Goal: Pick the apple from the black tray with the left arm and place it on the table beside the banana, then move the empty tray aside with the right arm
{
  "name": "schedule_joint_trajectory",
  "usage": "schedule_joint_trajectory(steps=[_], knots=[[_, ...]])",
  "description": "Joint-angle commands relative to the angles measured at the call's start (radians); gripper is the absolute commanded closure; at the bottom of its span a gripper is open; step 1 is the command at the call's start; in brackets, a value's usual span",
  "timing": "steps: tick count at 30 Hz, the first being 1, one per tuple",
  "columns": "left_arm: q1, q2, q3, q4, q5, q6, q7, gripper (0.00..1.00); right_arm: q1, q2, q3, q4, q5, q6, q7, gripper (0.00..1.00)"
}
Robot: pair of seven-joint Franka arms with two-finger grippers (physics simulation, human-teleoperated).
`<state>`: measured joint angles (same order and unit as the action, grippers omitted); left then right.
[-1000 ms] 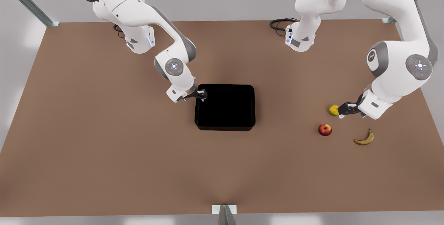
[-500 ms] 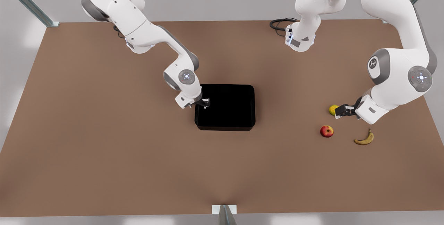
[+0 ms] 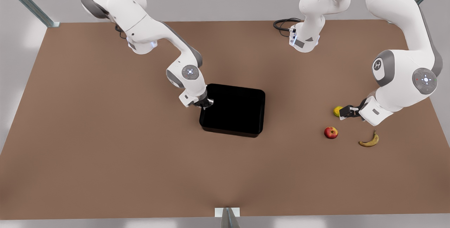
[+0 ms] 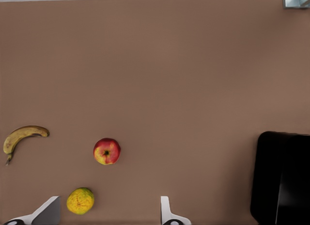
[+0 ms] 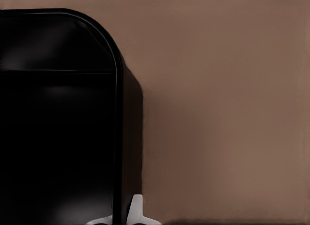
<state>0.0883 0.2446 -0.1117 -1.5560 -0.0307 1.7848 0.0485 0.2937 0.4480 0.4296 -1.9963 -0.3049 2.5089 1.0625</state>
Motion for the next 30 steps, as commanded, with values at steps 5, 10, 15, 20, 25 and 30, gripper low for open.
schedule_joint_trajectory(steps=[5,10,15,20,25,30], knots=[[-0.002,0.001,0.000,0.001,0.002,-0.001,0.022,0.00,-0.027,-0.166,-0.129,0.158,0.217,-0.456,-0.504,0.89],[-0.002,0.001,0.000,0.001,0.002,-0.001,0.022,0.00,-0.027,-0.146,-0.416,0.329,0.237,-0.579,-1.148,0.89],[-0.021,0.042,-0.005,0.072,-0.008,0.001,0.022,0.00,-0.054,-0.120,-0.626,0.410,0.334,-0.631,-1.700,0.89],[-0.019,0.056,-0.003,0.086,0.000,0.001,0.028,0.00,-0.065,-0.032,-0.693,0.447,0.386,-0.544,-2.194,0.91],[-0.019,0.056,-0.003,0.086,-0.001,0.001,0.024,0.00,-0.085,0.167,-0.779,0.596,0.564,-0.470,-2.434,0.91],[-0.021,0.056,-0.003,0.086,0.002,0.001,0.025,0.00,-0.111,0.276,-0.781,0.596,0.578,-0.340,-2.426,0.91]])
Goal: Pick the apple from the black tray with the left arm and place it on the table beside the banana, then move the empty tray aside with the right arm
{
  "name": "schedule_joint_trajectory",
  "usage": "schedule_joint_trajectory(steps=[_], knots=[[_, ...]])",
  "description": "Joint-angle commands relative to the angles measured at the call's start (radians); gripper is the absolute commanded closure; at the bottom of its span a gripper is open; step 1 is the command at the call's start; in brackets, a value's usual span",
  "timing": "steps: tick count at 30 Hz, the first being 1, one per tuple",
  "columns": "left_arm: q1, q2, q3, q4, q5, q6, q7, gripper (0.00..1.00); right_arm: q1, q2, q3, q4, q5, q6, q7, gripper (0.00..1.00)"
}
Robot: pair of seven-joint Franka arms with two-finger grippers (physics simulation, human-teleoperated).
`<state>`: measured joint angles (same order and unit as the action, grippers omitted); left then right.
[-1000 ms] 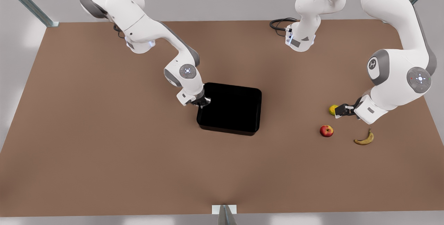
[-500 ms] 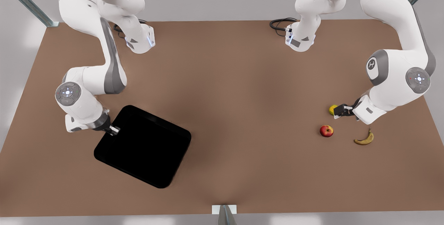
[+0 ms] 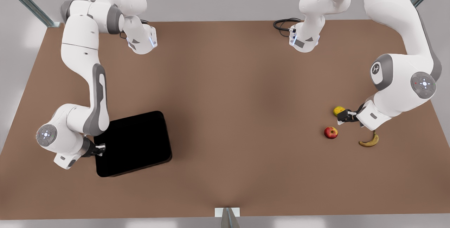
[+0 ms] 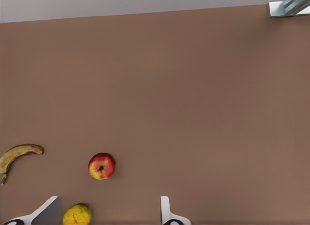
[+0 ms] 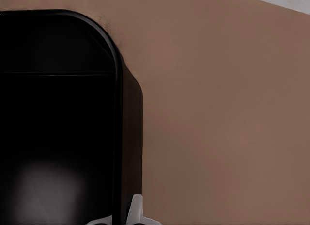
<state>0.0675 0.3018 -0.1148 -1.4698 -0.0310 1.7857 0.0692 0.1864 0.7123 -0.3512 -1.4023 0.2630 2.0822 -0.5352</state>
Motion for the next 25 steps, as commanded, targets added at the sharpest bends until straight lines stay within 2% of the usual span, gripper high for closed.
schedule_joint_trajectory(steps=[1,4,6,7,9,11,13,15,17,18,19,20,21,22,25], knots=[[0.000,-0.001,-0.002,0.000,0.002,0.000,0.004,0.00,-0.004,0.029,-0.003,0.002,0.025,0.088,-0.821,0.91],[-0.002,-0.001,0.000,0.000,0.003,0.000,0.004,0.00,-0.011,0.079,-0.012,0.000,0.044,0.125,-0.802,0.86],[-0.002,-0.001,-0.002,0.002,0.003,0.000,0.004,0.00,-0.013,0.105,-0.012,0.000,0.044,0.153,-0.789,0.78],[-0.002,-0.001,-0.002,0.002,0.005,0.000,0.004,0.00,-0.013,0.108,-0.012,0.000,0.056,0.151,-0.779,0.68],[-0.002,-0.001,-0.002,0.002,0.003,0.000,0.004,0.00,-0.013,0.108,-0.012,0.000,0.065,0.153,-0.755,0.39],[-0.002,0.000,-0.002,0.000,0.003,0.000,0.004,0.00,-0.011,0.104,-0.014,0.002,0.108,0.151,-0.758,0.21],[-0.002,0.000,-0.002,0.002,0.003,0.000,0.004,0.00,-0.008,0.070,-0.018,0.002,0.159,0.142,-0.761,0.07],[-0.002,0.000,-0.002,0.002,0.003,0.000,0.004,0.00,-0.004,-0.005,-0.015,0.002,0.157,0.109,-0.737,0.02],[-0.002,0.000,-0.002,0.000,0.003,0.000,0.004,0.00,0.001,-0.131,-0.003,0.019,0.139,-0.052,-0.617,0.00],[-0.002,0.002,-0.002,0.000,0.003,0.000,0.004,0.00,0.008,-0.184,0.009,0.045,0.072,-0.143,-0.458,0.00],[-0.002,0.002,-0.002,0.002,0.003,0.000,0.004,0.00,0.007,-0.260,0.067,0.042,-0.011,-0.186,-0.298,0.01],[-0.002,0.003,-0.002,0.002,0.003,0.000,0.004,0.00,-0.031,-0.312,0.170,0.040,-0.131,-0.229,-0.137,0.01],[-0.002,0.003,-0.002,0.002,0.003,0.000,0.004,0.00,-0.137,-0.356,0.359,0.040,-0.269,-0.278,0.026,0.01],[-0.002,0.002,-0.002,0.000,0.003,0.000,0.004,0.00,-0.237,-0.375,0.503,0.040,-0.349,-0.316,0.105,0.01],[-0.002,0.002,-0.002,0.002,0.003,0.000,0.003,0.00,-0.254,-0.375,0.528,0.042,-0.366,-0.343,0.313,0.00]])
